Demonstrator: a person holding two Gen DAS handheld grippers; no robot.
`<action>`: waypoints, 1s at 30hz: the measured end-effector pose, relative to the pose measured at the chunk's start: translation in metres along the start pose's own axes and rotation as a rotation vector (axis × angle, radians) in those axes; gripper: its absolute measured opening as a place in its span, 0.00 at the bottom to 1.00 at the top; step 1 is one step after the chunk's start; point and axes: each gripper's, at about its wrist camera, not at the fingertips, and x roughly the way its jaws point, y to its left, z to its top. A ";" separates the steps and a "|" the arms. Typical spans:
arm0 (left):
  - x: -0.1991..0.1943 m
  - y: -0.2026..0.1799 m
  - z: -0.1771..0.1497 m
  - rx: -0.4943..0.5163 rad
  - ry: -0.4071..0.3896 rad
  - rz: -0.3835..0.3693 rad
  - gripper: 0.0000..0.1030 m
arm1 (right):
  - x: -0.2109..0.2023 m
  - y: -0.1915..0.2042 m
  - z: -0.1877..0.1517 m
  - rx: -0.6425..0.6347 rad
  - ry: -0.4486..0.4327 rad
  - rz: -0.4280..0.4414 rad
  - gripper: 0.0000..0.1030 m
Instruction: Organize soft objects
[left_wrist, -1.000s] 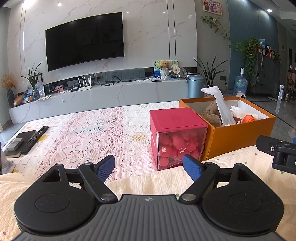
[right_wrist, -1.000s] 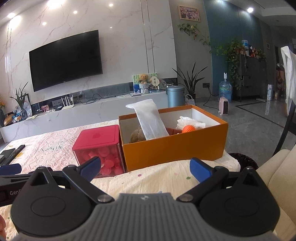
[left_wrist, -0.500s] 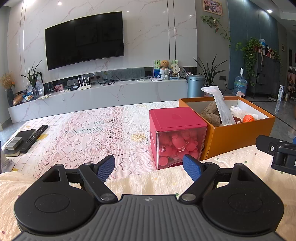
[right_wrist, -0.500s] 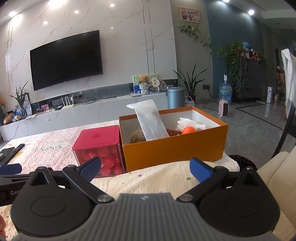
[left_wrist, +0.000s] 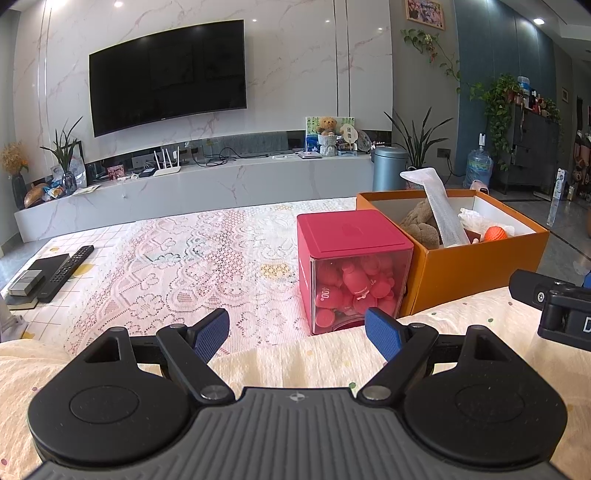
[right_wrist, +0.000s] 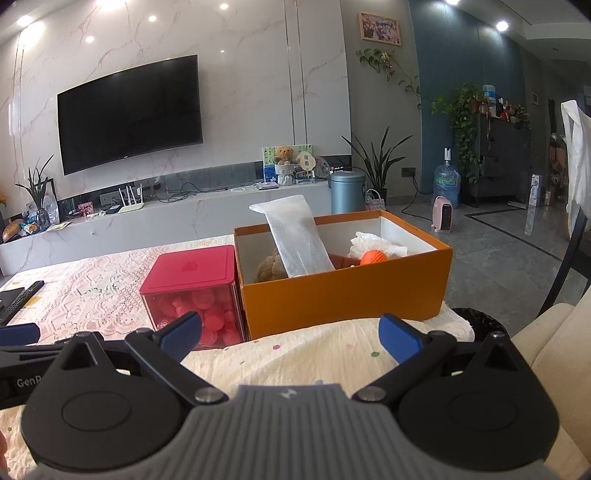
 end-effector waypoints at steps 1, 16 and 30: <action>0.000 0.000 -0.001 0.000 0.001 0.000 0.95 | 0.000 0.000 0.000 0.000 0.000 0.000 0.97; 0.000 0.000 -0.001 -0.002 0.004 -0.001 0.95 | 0.001 0.001 -0.001 -0.001 0.003 0.001 0.97; 0.000 0.001 -0.002 -0.005 0.006 -0.002 0.95 | 0.005 0.001 -0.003 -0.009 0.014 0.003 0.97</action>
